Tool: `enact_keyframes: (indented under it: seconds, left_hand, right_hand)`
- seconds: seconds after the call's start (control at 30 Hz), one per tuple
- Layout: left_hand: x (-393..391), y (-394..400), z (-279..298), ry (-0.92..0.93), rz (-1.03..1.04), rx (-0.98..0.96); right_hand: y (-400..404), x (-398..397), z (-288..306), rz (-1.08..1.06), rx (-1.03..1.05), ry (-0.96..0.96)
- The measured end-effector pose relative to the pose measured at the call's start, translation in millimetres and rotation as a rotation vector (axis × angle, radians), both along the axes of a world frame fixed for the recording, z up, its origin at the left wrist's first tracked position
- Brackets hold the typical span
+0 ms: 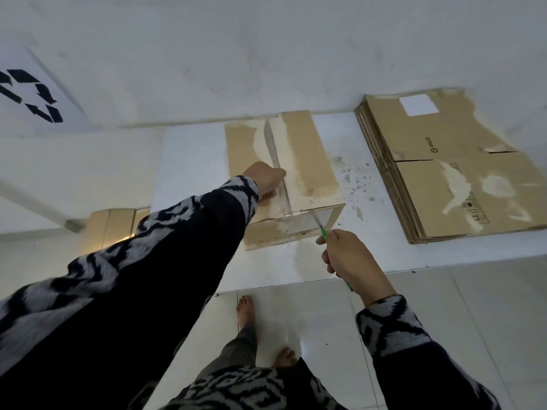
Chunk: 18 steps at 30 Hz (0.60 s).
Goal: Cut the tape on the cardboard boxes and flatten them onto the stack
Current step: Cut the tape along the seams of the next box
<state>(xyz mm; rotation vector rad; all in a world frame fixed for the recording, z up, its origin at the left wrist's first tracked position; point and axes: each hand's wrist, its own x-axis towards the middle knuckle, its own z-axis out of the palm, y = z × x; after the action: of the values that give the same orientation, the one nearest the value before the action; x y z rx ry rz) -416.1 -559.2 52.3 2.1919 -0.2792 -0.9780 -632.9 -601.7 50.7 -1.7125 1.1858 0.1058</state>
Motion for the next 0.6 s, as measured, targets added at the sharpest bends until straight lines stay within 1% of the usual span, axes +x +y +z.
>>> enact_keyframes:
  seconds: [0.1,0.33,0.47,0.6]
  left_hand:
    - [1,-8,2,0.022,0.048,0.005]
    - [9,-19,7,0.106,0.075,0.075]
    - [15,-19,8,0.202,0.070,0.027]
    - [16,-20,4,0.214,0.079,0.016]
  right_hand:
    - [-1,-5,-1,-0.019,0.018,-0.009]
    - [3,-3,-4,-0.005,0.013,-0.026]
    - [3,6,-3,0.020,0.024,-0.021]
    - [1,17,0,0.059,0.067,-0.017]
